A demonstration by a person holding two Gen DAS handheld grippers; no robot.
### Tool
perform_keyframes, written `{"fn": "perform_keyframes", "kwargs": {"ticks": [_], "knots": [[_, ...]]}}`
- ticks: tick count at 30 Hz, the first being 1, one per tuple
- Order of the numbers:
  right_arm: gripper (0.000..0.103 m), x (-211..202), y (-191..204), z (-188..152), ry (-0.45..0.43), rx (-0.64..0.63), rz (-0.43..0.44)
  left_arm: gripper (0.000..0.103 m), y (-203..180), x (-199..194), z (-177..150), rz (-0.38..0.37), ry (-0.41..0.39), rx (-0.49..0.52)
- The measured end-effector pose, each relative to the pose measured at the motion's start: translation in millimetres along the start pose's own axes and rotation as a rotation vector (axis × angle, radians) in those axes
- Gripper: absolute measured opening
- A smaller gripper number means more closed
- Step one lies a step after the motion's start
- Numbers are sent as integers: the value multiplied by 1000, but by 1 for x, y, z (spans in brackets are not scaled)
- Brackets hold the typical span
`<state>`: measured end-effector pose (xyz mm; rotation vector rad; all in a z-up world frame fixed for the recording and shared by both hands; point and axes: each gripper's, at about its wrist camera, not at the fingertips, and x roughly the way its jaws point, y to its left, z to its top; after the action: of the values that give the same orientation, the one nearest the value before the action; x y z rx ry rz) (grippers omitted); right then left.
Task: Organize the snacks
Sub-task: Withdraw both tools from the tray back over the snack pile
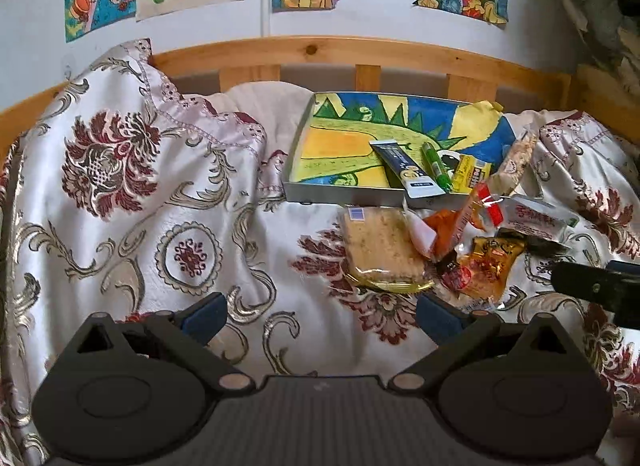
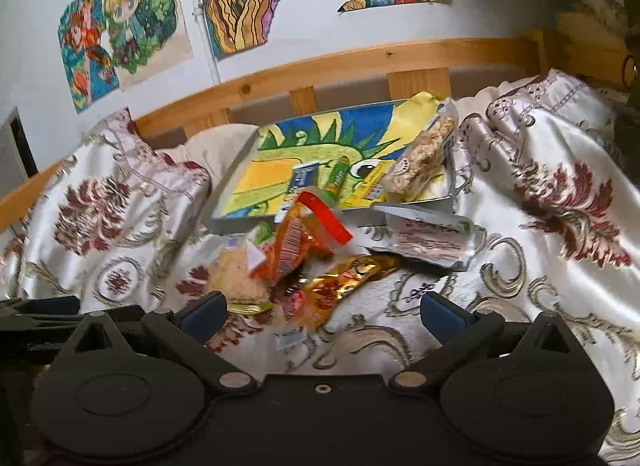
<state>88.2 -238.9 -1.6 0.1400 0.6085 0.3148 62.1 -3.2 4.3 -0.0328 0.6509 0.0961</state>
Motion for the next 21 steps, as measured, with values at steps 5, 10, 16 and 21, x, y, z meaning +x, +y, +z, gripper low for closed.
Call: {"fn": "perform_keyframes", "kwargs": {"ticks": [5, 10, 16, 21], "knots": [[102, 4, -2, 0, 41, 26, 33, 102, 2, -7, 0, -1, -69, -26], [102, 4, 2, 0, 34, 13, 49, 102, 3, -7, 5, -11, -95, -48], [102, 5, 0, 2, 30, 35, 78, 102, 4, -4, 5, -23, -83, -79], [102, 12, -2, 3, 83, 27, 87, 102, 4, 2, 7, 10, -53, -58]]}}
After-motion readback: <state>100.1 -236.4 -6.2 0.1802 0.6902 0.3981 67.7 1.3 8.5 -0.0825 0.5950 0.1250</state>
